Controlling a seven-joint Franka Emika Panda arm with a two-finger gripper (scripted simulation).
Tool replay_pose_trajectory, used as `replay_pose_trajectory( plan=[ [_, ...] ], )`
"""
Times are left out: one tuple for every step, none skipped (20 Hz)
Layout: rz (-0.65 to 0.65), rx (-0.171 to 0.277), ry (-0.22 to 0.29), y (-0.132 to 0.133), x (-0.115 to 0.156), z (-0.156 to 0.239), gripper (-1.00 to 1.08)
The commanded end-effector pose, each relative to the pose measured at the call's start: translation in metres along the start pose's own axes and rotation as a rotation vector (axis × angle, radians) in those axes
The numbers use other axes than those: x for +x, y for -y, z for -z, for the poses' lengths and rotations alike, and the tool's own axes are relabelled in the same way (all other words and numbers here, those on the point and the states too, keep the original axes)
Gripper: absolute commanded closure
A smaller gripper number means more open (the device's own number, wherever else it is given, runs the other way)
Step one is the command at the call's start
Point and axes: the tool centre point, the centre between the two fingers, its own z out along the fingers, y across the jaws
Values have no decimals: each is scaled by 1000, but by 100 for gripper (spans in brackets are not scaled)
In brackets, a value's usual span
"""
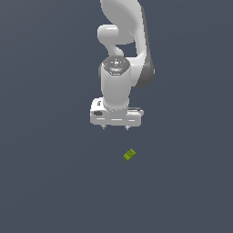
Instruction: Pick up the object and move it to a goal position.
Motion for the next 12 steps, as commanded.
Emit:
replay_pose_trajectory(
  plan=[
    [-29,1,1,3,3,-4,-92],
    [-43,2,1,4,4,-5,-92],
    [-58,3,2,5,5,-7,-92],
    [-75,3,2,7,7,-9,-92],
    [-93,4,3,8,8,-11,-92],
    [-112,5,3,10,10,-13,-92],
    [-132,6,4,12,12,-16,-92],
    [-153,6,4,14,13,-19,-92],
    [-176,7,5,16,15,-21,-92],
    [-200,8,5,18,17,-24,-92],
    [-224,8,6,20,19,-28,-92],
    [-249,9,7,23,21,-31,-92]
  ],
)
